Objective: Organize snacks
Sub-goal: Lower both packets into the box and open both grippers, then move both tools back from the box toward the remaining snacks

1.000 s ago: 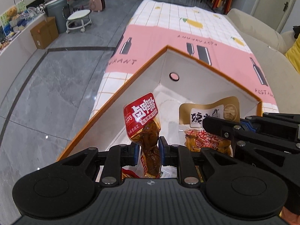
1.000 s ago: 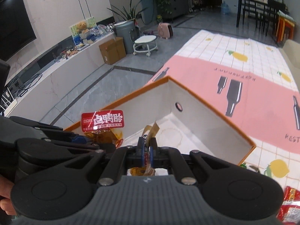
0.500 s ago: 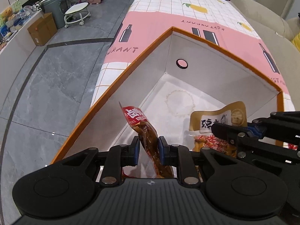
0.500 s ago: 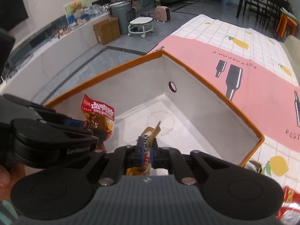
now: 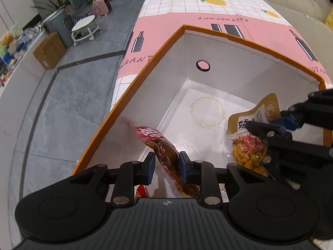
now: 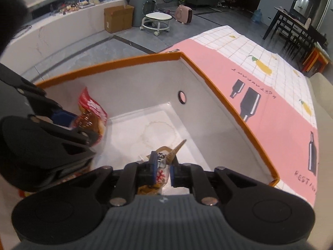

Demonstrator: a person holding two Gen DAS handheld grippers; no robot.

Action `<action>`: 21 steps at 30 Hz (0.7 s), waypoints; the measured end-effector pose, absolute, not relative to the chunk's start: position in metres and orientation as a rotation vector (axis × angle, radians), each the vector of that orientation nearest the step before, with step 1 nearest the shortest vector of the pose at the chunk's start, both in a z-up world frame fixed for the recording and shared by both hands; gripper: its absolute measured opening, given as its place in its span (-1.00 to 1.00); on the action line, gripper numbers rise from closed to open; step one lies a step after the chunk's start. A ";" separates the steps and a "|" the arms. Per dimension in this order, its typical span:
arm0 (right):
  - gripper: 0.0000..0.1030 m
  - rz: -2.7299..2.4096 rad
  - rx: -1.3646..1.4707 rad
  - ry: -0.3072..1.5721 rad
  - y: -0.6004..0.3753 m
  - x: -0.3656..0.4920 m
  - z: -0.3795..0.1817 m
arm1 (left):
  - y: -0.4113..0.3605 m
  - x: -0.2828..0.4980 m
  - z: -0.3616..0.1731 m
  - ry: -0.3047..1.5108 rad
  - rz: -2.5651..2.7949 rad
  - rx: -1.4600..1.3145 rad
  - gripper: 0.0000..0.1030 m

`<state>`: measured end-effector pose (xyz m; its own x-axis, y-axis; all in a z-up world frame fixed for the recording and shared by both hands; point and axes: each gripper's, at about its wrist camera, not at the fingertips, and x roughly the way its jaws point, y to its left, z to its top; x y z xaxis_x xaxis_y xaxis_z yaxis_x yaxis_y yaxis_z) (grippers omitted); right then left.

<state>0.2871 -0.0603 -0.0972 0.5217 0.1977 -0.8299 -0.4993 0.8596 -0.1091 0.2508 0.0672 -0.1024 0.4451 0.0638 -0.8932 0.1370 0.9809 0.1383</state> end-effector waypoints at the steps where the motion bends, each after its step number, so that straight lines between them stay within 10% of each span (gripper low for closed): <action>1: -0.82 0.424 -0.362 0.934 -0.061 0.288 -0.097 | 0.066 0.250 -0.102 1.104 -0.043 0.217 -0.29; 21: -0.19 0.386 -0.374 0.875 -0.074 0.269 -0.090 | 0.057 0.224 -0.080 0.972 -0.022 0.291 0.18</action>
